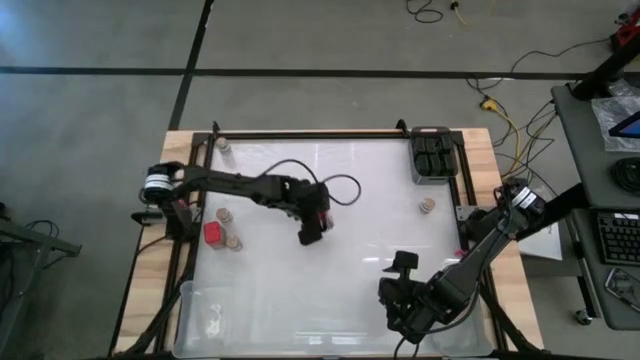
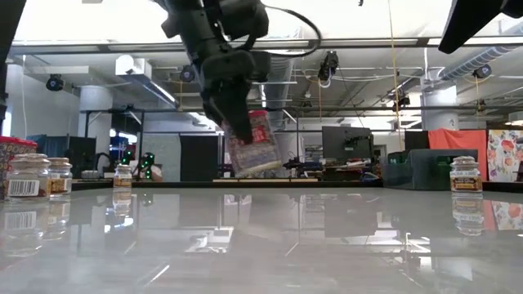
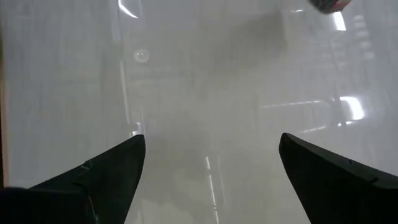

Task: Sort spices by type
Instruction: Put the red seasoning can into the gray bin

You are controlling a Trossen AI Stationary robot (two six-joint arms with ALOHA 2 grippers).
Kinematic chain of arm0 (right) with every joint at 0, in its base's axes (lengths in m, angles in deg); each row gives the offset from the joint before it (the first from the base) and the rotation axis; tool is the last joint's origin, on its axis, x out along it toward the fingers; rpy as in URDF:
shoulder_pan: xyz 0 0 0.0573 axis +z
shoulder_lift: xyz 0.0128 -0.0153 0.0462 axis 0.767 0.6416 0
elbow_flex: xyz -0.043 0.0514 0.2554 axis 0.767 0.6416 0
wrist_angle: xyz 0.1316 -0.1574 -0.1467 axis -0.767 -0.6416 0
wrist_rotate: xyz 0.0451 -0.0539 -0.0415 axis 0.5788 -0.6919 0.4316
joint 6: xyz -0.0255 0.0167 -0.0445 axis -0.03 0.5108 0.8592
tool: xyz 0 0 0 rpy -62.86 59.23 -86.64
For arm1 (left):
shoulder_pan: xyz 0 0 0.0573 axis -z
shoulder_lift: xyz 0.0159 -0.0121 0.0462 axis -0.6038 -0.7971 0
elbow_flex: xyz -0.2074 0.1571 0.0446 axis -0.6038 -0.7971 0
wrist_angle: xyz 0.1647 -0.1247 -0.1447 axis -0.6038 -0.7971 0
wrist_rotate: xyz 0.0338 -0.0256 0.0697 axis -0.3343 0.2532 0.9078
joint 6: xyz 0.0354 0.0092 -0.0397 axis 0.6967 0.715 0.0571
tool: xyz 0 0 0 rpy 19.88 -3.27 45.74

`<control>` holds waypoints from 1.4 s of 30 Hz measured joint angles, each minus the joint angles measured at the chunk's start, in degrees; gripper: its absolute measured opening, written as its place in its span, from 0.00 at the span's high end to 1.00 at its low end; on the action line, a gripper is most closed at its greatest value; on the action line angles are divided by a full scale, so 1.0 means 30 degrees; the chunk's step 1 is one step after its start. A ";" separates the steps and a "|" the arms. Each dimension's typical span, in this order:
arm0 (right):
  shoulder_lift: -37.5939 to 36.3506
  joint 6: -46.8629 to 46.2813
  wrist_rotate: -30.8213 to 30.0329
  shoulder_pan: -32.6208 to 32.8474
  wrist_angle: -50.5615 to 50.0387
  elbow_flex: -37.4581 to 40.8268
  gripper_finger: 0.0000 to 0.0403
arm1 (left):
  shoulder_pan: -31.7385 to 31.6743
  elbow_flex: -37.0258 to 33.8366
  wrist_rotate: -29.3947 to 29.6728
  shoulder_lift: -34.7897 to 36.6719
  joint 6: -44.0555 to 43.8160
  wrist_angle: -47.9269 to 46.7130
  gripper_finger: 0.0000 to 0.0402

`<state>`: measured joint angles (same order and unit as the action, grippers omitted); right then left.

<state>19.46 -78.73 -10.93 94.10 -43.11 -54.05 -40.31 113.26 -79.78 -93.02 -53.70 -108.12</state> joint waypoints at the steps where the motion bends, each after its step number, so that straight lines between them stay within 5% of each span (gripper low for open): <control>1: 0.0003 0.0000 0.0007 0.0007 -0.0007 0.0013 0.10 | 0.0121 0.0147 0.0042 -0.0282 -0.0002 0.0018 0.50; 15: 0.0003 0.0342 0.0007 0.0000 0.0079 0.0181 0.10 | 0.0637 0.1626 0.0104 -0.2537 -0.0082 -0.0663 0.49; 31: 0.0003 0.1366 -0.0510 -0.0666 0.1082 0.0223 0.10 | 0.1939 0.1562 0.1670 -0.1723 0.0649 -0.0892 0.49; 42: 0.0003 0.2549 -0.0527 -0.2002 0.2520 0.0306 0.10 | 0.2445 0.1327 0.1685 -0.1583 0.1436 -0.0952 0.32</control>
<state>19.46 -71.08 -12.51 88.09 -35.55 -53.13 -32.97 117.24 -74.73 -97.76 -49.39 -110.97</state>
